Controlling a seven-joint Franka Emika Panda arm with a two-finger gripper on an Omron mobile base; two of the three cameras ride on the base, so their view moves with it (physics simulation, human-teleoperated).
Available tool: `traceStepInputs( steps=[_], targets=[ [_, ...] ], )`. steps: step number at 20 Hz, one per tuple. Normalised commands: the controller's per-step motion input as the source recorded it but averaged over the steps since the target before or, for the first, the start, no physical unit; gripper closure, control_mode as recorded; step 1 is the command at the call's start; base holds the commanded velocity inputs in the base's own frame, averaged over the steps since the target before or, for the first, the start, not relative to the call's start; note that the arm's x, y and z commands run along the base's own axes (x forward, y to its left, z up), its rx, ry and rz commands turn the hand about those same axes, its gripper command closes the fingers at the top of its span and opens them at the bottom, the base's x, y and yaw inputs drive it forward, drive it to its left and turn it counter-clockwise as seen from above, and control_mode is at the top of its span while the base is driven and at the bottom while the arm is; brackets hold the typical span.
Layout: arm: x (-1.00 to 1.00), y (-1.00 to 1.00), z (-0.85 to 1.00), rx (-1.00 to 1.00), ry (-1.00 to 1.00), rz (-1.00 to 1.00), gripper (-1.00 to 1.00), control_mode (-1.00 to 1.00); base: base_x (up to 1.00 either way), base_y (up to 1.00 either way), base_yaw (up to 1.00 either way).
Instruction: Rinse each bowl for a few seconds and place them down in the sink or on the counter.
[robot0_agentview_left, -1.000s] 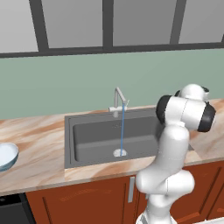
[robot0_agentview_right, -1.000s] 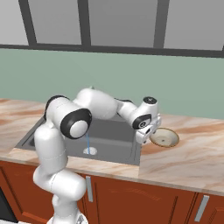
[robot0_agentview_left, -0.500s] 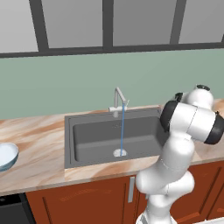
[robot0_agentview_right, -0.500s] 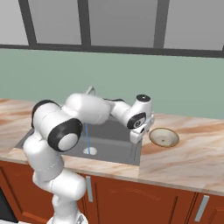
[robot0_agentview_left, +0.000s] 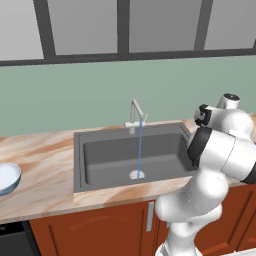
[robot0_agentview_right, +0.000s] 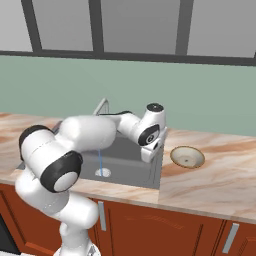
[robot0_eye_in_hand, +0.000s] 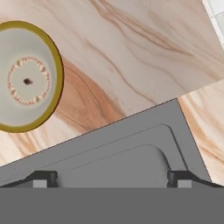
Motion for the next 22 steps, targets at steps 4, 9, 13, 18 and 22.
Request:
traceStepInputs(
  steps=[4, 9, 13, 18, 22],
  targets=[
    [-0.23, 0.35, 0.21, -0.01, 0.0, 0.08, -1.0, -1.0, 0.0, 0.0, 0.0],
    [-0.26, 0.3, 0.2, -0.02, -0.01, 0.09, -1.0, -1.0, 0.0, 0.0, 0.0],
    [-0.26, 0.27, 0.23, -0.04, -0.03, 0.09, -1.0, -1.0, 0.0, 0.0, 0.0],
    [-0.21, 0.27, 0.26, -0.07, -0.05, 0.1, -1.0, -1.0, 0.0, 0.0, 0.0],
    [-0.16, 0.31, 0.22, -0.09, -0.02, 0.12, -1.0, -1.0, 0.0, 0.0, 0.0]
  ],
)
